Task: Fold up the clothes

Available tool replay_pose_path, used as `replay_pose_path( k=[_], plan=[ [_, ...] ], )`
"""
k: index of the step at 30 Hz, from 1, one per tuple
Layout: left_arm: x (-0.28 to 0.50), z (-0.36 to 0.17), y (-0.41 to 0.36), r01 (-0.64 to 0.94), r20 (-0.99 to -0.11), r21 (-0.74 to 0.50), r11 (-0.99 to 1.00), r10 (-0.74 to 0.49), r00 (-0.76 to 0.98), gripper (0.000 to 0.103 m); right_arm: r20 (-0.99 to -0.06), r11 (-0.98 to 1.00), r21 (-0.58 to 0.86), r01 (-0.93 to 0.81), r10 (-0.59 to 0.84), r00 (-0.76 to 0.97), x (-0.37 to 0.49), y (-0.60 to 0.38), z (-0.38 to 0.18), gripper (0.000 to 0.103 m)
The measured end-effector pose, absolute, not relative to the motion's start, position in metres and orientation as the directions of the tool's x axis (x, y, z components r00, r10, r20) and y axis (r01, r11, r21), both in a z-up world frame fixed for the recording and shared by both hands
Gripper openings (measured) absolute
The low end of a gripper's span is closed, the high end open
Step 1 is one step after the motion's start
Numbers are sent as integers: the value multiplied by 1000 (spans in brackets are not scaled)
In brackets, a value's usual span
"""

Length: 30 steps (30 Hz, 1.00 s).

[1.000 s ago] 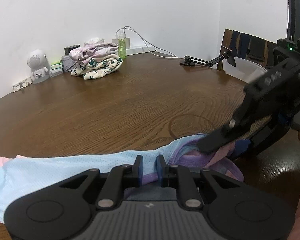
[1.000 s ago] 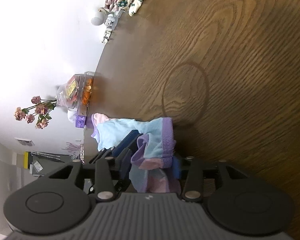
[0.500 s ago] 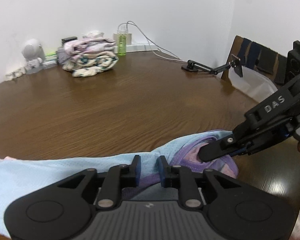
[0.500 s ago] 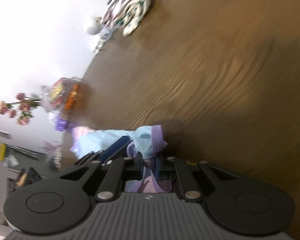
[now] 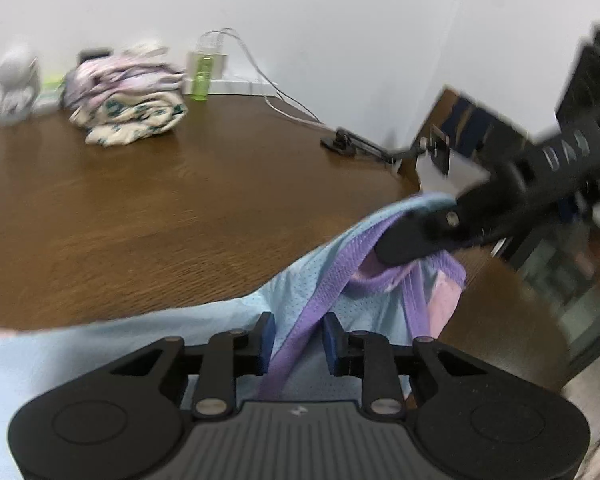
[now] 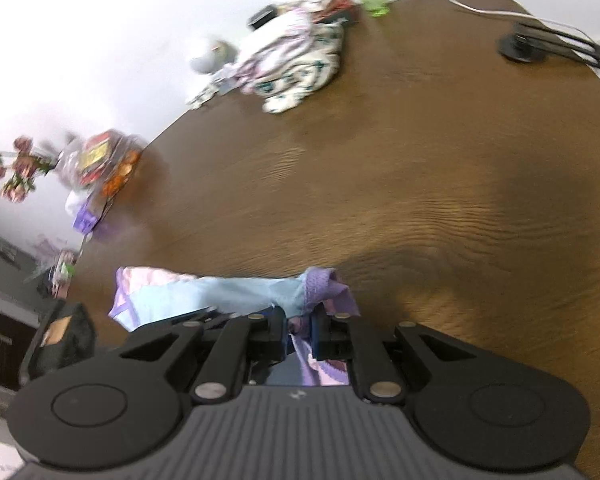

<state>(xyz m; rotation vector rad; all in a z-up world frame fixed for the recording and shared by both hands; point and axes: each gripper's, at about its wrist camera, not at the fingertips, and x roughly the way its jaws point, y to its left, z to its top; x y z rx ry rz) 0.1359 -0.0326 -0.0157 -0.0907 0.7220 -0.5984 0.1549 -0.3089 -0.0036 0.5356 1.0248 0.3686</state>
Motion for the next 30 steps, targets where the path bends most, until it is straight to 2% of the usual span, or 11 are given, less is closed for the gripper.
replay_pose_path(
  k=[8, 12, 18, 23, 26, 27, 28, 30],
  plan=[
    [133, -6, 30, 428, -550, -350, 833, -553, 626, 26, -755, 850, 512, -128, 516, 404, 167, -244, 19, 10],
    [134, -16, 57, 383, -555, -391, 837, -546, 628, 26, -782, 861, 480, -167, 506, 364, 177, -209, 24, 10],
    [140, -40, 67, 356, -610, -426, 832, -555, 566, 26, -811, 866, 465, -182, 500, 304, 193, -162, 6, 10],
    [138, -45, 70, 360, -610, -436, 825, -565, 555, 28, -829, 870, 472, -140, 492, 265, 203, -150, -20, 12],
    [138, -47, 73, 356, -602, -454, 817, -576, 553, 29, -820, 859, 497, -123, 511, 258, 205, -154, -25, 24],
    [138, -47, 74, 354, -599, -462, 813, -580, 551, 29, -806, 850, 512, -127, 526, 272, 203, -158, -21, 44],
    [139, -48, 75, 352, -596, -469, 810, -584, 550, 29, -789, 839, 528, -132, 542, 291, 200, -163, -16, 55],
    [138, -47, 75, 351, -594, -473, 808, -586, 551, 29, -736, 807, 567, -168, 587, 338, 191, -174, 2, 55]
  ],
)
